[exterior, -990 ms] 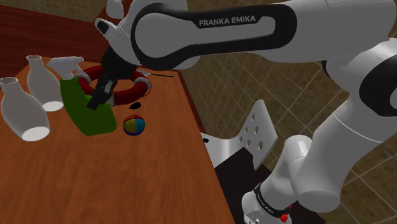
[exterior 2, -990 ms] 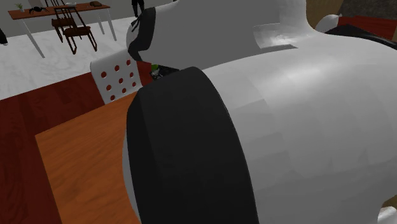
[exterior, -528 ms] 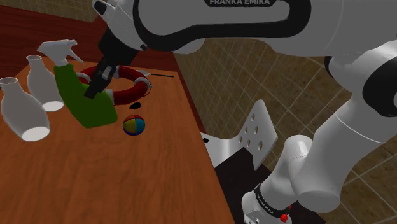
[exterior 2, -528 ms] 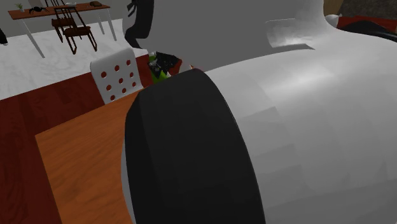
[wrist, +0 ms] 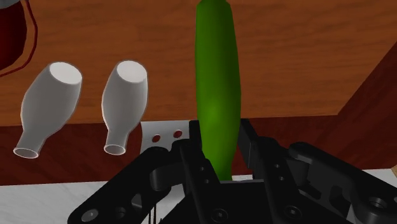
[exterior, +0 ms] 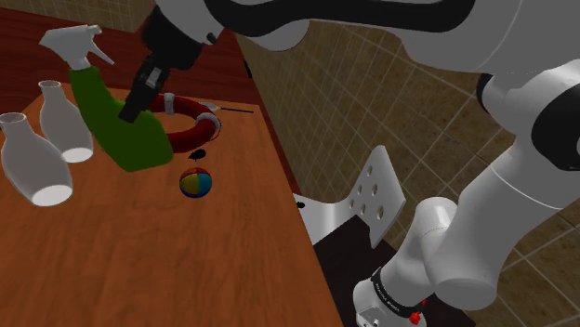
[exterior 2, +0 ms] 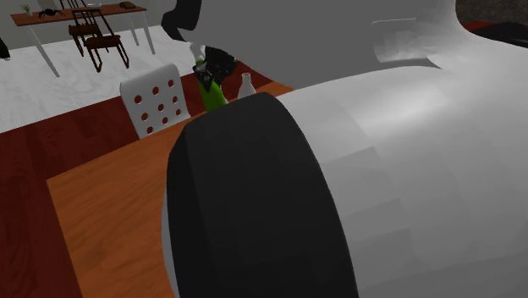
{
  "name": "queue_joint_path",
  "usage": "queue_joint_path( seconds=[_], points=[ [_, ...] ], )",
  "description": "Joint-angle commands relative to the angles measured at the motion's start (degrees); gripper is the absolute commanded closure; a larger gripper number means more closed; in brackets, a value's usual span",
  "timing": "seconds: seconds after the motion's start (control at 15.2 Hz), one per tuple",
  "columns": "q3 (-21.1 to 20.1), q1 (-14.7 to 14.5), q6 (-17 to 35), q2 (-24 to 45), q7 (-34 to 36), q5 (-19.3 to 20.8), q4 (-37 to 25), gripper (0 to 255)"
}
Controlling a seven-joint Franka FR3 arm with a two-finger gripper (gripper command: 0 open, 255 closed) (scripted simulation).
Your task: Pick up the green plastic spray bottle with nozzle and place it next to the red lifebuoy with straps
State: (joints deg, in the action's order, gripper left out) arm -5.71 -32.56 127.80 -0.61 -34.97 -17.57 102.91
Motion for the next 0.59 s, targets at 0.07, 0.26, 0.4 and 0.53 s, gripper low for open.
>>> queue_joint_path(
  seconds=[0.07,0.26,0.4,0.53],
  points=[
    [0.0,0.0,-2.2,0.0,0.7,0.4,-2.2,255],
    [0.1,0.1,-4.2,0.1,1.3,0.8,-4.4,255],
    [1.5,1.4,-5.0,-0.7,-1.7,-0.5,-3.7,255],
    [2.9,2.7,-6.0,-1.2,-4.6,-1.7,-3.3,255]
  ],
)
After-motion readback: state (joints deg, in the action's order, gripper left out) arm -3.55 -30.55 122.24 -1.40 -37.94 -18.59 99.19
